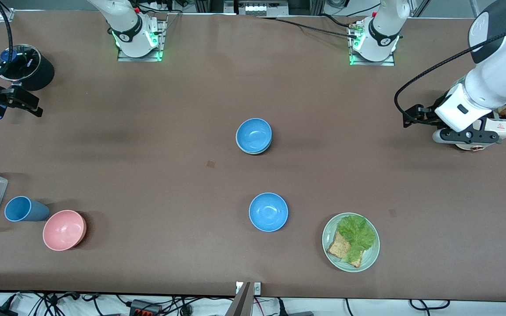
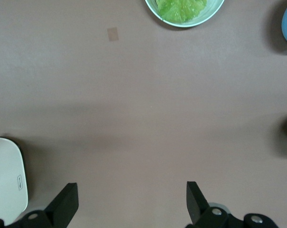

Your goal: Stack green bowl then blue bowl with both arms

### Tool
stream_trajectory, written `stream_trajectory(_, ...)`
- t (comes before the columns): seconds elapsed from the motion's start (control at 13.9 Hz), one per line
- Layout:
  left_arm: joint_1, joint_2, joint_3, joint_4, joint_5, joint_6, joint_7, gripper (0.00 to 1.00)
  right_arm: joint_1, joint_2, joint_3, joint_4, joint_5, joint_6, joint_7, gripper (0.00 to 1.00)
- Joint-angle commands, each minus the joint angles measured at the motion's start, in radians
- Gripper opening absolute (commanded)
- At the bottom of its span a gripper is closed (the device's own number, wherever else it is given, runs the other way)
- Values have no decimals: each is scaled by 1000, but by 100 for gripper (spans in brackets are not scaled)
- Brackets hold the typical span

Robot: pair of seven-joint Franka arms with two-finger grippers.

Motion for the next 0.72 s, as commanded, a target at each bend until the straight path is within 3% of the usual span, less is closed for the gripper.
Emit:
stream_trajectory(0.0,-8,40,11,76,-15,-59,-14,100,-8,-8,7,1,-5,-1,-14,100)
stream_trajectory(0.65,-4,59,11,99,-14,-21,-5,100,-9,-7,7,0,-2,-4,-2,100)
